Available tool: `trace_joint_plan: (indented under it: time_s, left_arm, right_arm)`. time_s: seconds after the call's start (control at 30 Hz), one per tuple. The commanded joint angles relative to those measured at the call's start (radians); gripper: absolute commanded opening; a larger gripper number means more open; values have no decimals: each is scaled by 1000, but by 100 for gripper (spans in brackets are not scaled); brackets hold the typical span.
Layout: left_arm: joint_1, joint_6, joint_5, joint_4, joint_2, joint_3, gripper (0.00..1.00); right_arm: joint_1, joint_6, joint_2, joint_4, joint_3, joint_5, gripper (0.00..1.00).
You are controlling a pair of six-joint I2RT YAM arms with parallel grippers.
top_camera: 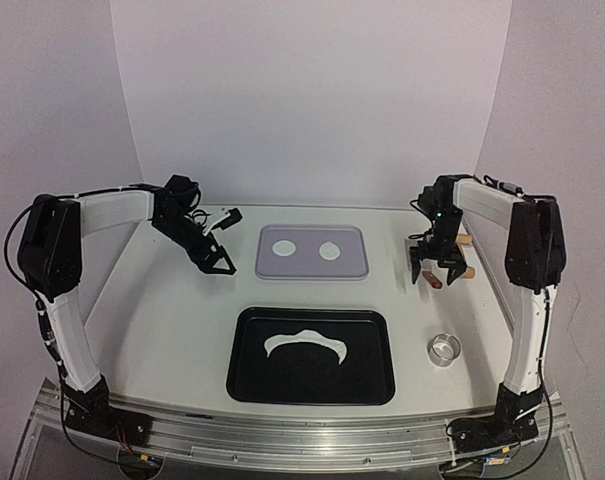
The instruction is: Roll out the dumpling wrappers from the dough
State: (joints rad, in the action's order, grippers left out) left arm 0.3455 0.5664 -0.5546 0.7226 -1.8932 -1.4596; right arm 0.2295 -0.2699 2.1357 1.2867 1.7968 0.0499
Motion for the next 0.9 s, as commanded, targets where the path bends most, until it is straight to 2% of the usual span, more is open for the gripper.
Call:
trace_joint_plan:
  time_s: [0.0, 0.07, 0.13, 0.23, 0.3, 0.43, 0.5, 0.67, 0.87]
  left_arm:
    - [-20, -138, 55, -141, 118, 48, 99]
    - [-35, -220, 94, -240, 170, 98, 99]
    - [-58, -312, 102, -308, 244, 164, 100]
    - [-101, -445, 107, -278, 304, 205, 100]
    - [-117, -451, 108, -286, 392, 296, 100]
    - [-125, -473, 253, -332, 573, 481, 100]
    - [-125, -532, 329, -420, 665, 589, 100]
    - [-139, -774, 510, -601, 825, 864, 100]
    - [-227, -888, 492, -726, 888, 982, 100]
  right_arm:
    - [3, 56, -197, -81, 53, 44, 91]
    - [3, 93, -314, -208, -41, 63, 92]
    - [4, 151, -497, -432, -184, 60, 93]
    - [-4, 214, -675, -681, -417, 44, 96]
    - [-23, 235, -776, -805, -550, 33, 96]
    - [-93, 237, -957, -1039, -850, 0, 96]
    - [-123, 244, -1041, -1153, -996, -1, 97]
    - [-137, 260, -1199, -1371, -1306, -23, 98]
    - [-137, 250, -1262, -1484, -1500, 32, 97]
